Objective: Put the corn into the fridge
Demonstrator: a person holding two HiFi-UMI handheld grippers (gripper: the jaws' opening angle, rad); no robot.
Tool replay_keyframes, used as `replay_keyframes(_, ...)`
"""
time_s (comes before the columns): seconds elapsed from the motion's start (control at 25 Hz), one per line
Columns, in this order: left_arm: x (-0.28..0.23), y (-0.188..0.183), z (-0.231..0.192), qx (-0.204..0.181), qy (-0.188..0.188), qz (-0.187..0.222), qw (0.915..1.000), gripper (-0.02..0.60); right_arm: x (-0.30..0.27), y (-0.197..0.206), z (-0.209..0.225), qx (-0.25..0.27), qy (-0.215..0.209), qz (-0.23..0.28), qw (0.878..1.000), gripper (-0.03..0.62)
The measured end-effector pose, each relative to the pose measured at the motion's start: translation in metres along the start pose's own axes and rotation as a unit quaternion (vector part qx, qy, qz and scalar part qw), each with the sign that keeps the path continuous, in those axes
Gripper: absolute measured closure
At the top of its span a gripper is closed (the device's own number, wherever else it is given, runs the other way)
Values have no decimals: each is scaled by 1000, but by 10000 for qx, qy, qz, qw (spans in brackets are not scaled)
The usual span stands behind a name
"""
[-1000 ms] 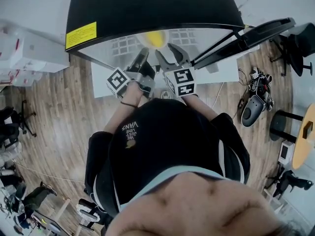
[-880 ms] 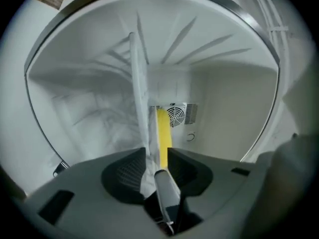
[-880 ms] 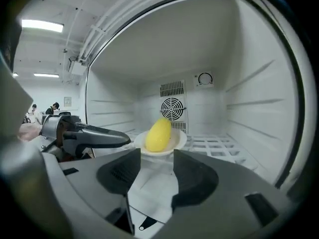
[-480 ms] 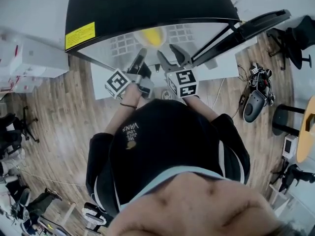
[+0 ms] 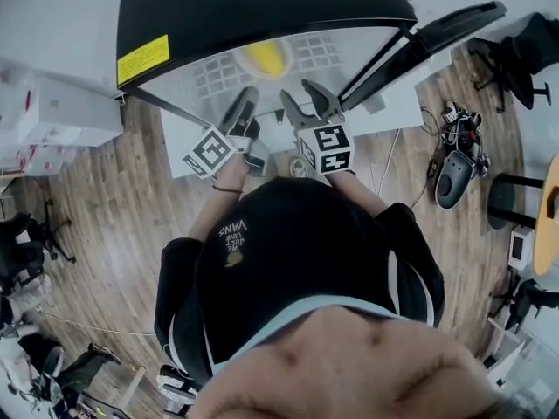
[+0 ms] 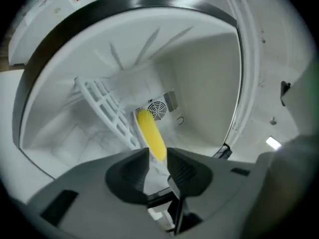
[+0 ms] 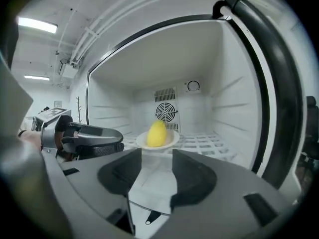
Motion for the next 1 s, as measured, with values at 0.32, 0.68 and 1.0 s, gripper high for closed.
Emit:
replay_keyframes(0.32,14,-5,6,-831,-9,-29,9965,466,13,-1,-7,-37,184,93,9998,421)
replay_keyframes(0.68,28,-2,12,-1613,69,-198,9867,477,27,-1,-17,-88,397,152,9991,428)
replay_keyframes(1.0,42,0,18,-2248,99,-330,9738,483,39,5,-30,-159,506,136,9985,432)
Point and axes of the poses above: the fingertips, and each gripper's own axes: x backward along the fingers, z to its right, y out of its underside, the point moved 1 cm from there along x, backward along the fingers
